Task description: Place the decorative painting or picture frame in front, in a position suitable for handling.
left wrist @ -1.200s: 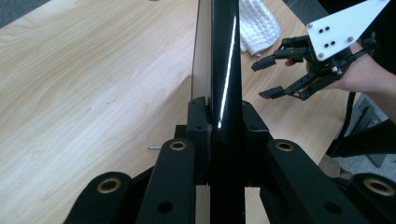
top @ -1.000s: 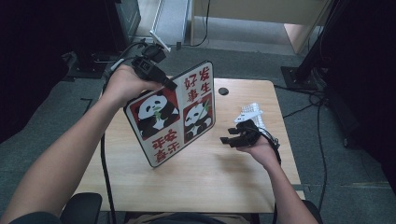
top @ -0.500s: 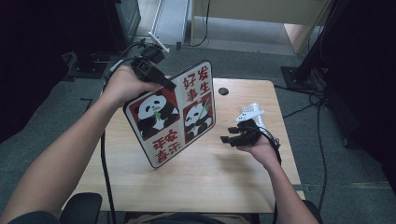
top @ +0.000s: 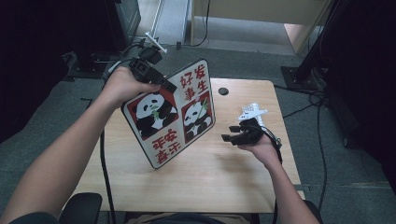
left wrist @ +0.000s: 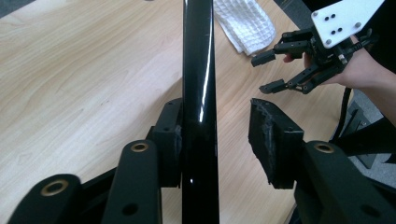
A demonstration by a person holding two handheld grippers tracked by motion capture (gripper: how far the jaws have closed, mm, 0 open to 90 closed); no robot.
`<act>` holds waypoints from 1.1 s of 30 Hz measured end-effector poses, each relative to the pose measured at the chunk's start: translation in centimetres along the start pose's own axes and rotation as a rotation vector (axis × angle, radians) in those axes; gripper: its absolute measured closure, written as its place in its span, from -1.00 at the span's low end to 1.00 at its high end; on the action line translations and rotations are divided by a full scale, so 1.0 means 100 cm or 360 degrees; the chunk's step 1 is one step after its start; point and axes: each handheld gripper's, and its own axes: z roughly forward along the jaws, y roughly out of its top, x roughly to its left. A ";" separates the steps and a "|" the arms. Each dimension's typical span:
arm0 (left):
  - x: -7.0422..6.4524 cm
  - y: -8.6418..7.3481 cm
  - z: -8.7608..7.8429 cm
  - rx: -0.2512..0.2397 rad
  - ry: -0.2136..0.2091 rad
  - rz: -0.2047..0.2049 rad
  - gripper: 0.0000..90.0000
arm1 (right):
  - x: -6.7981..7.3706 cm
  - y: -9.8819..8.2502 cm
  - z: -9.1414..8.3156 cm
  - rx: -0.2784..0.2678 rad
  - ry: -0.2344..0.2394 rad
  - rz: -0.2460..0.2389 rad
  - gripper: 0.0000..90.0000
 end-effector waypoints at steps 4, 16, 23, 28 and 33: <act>0.001 -0.003 -0.006 -0.0040 -0.0015 0.0024 0.15 | -0.004 0.001 -0.005 -0.0032 -0.0011 0.0029 -0.05; 0.000 -0.028 -0.024 -0.0119 0.0045 0.0099 -0.07 | -0.017 0.004 -0.014 -0.0151 -0.0032 0.0028 0.10; -0.001 -0.045 -0.032 -0.0180 0.0067 0.0113 -0.09 | -0.022 0.010 -0.018 -0.0216 -0.0048 0.0044 0.14; 0.000 -0.058 -0.036 -0.0232 0.0075 0.0102 -0.10 | -0.033 0.014 -0.018 -0.0217 -0.0006 0.0090 0.14; 0.003 -0.071 -0.041 -0.0260 0.0097 0.0096 -0.12 | -0.043 0.014 -0.018 -0.0195 -0.0046 0.0085 0.13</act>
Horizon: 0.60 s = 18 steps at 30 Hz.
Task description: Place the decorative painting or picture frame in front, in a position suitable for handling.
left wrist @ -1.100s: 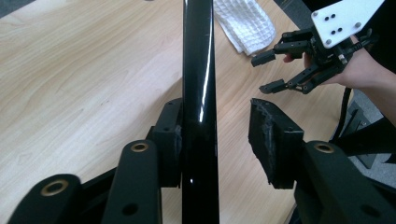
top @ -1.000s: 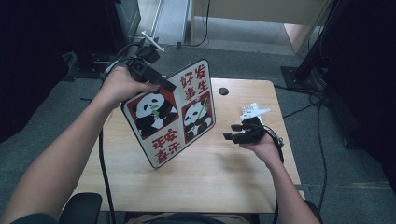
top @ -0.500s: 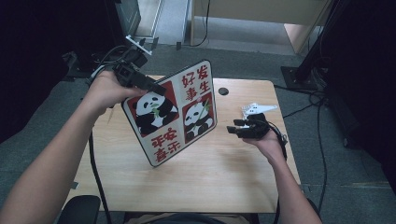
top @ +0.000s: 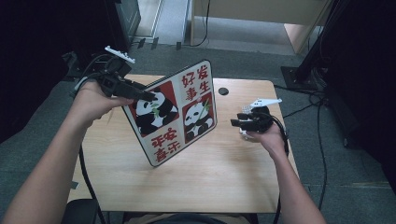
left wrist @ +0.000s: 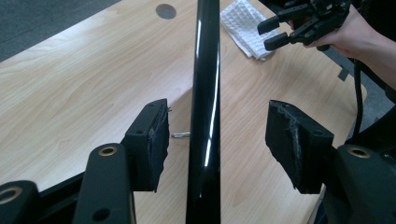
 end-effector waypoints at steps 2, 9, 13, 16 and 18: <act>0.000 -0.005 -0.005 -0.0013 0.0031 -0.0018 -0.13 | -0.002 0.000 0.000 0.0004 -0.0010 -0.0004 0.14; 0.003 -0.020 -0.011 -0.0076 0.0029 -0.0031 -0.12 | -0.017 0.002 0.005 0.0043 -0.0055 0.0011 0.15; 0.003 -0.028 -0.013 -0.0103 0.0005 -0.0023 -0.11 | -0.025 0.002 0.008 0.0073 -0.0081 0.0005 0.18; 0.003 -0.033 -0.012 -0.0104 0.0006 -0.0033 -0.11 | -0.032 0.002 0.005 0.0080 -0.0126 0.0020 0.28; 0.003 -0.037 -0.011 -0.0109 -0.0008 -0.0050 -0.12 | -0.038 0.001 -0.002 0.0052 -0.0147 0.0071 0.28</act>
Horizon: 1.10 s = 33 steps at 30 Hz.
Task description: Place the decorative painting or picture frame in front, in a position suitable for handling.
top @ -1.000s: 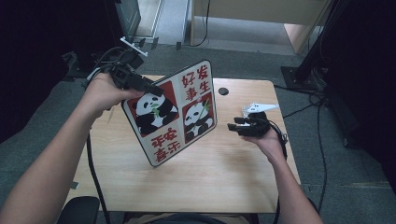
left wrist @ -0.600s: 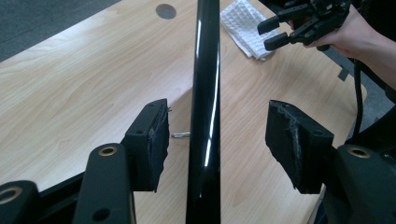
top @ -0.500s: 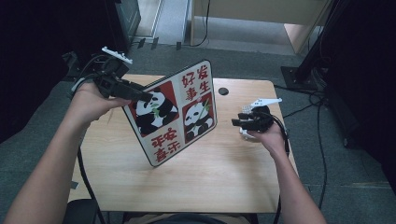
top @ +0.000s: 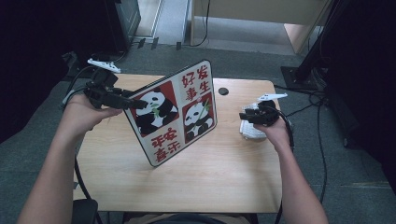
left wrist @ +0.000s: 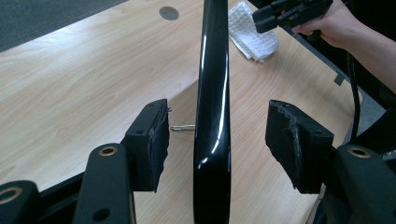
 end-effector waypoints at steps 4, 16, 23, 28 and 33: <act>0.003 -0.009 -0.001 -0.0027 -0.0016 -0.0023 -0.11 | -0.010 -0.004 -0.007 -0.0008 -0.0047 0.0046 0.26; 0.008 -0.038 -0.004 -0.0126 -0.0037 -0.0043 0.08 | -0.033 -0.010 -0.011 -0.0006 -0.0209 0.0119 0.14; 0.006 -0.050 -0.001 -0.0167 -0.0037 -0.0020 0.09 | -0.046 -0.018 -0.017 -0.0028 -0.0288 0.0185 0.11; 0.010 -0.058 0.007 -0.0191 -0.0108 -0.0052 0.10 | -0.050 -0.025 -0.012 -0.0022 -0.0318 0.0252 0.11; 0.011 -0.062 0.009 -0.0160 -0.0103 -0.0034 0.18 | -0.051 -0.031 0.004 0.0042 -0.0335 0.0290 0.16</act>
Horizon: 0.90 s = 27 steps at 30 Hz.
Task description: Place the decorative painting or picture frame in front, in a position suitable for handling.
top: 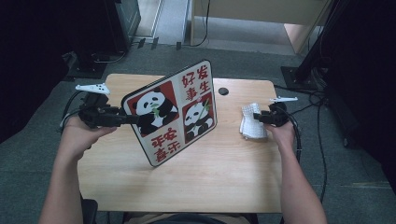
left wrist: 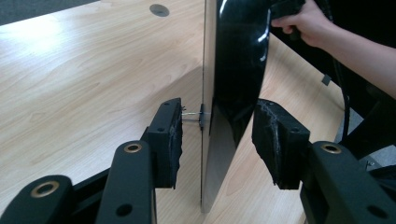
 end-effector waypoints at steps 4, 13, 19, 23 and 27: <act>0.000 -0.004 0.001 -0.0002 0.0013 -0.0006 0.18 | 0.001 -0.003 0.010 0.0021 0.0038 0.0048 0.20; 0.002 -0.004 0.004 -0.0028 -0.0046 -0.0010 0.25 | 0.009 -0.006 0.030 0.0111 0.0059 -0.0002 0.47; 0.002 -0.004 0.005 -0.0060 -0.0042 -0.0040 0.25 | 0.013 -0.003 0.030 0.0126 0.0070 -0.0017 0.74; 0.003 -0.006 0.006 -0.0078 -0.0075 -0.0052 0.25 | 0.015 -0.001 0.028 0.0145 0.0089 -0.0020 0.75; 0.003 -0.007 0.005 -0.0070 -0.0053 -0.0038 0.26 | 0.019 0.003 0.023 0.0142 0.0108 -0.0038 0.75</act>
